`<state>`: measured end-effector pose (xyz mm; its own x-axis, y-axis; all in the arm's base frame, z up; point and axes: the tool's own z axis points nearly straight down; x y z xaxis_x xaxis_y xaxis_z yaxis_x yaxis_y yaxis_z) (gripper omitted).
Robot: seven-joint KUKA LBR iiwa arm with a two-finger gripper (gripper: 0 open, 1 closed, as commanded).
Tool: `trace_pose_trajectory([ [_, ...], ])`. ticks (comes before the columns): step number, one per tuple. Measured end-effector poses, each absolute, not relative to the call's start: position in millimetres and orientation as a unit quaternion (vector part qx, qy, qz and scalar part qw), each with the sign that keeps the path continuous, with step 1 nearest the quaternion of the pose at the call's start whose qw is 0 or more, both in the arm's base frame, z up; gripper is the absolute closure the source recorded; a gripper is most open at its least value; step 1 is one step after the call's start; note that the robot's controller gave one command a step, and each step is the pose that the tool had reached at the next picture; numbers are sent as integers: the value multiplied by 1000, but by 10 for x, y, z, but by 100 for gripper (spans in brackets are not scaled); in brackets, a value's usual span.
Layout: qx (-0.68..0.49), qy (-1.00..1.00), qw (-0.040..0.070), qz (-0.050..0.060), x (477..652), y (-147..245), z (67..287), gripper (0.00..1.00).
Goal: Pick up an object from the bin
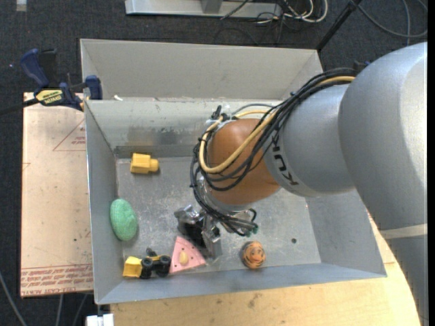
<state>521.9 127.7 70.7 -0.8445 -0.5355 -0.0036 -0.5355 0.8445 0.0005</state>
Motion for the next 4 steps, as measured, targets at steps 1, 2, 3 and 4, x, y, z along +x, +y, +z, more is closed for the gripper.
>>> trace_pose_trajectory([
  [1, -277, 961, -2, 1, 5201, 1317, 1306, 100],
  [2, -278, 960, -1, 1, 5231, 1323, 1446, 100],
  [3, -253, 967, 5, 0, 5074, 1217, 1238, 100],
  [4, -241, 970, 1, 0, 5019, 1208, 1110, 100],
])
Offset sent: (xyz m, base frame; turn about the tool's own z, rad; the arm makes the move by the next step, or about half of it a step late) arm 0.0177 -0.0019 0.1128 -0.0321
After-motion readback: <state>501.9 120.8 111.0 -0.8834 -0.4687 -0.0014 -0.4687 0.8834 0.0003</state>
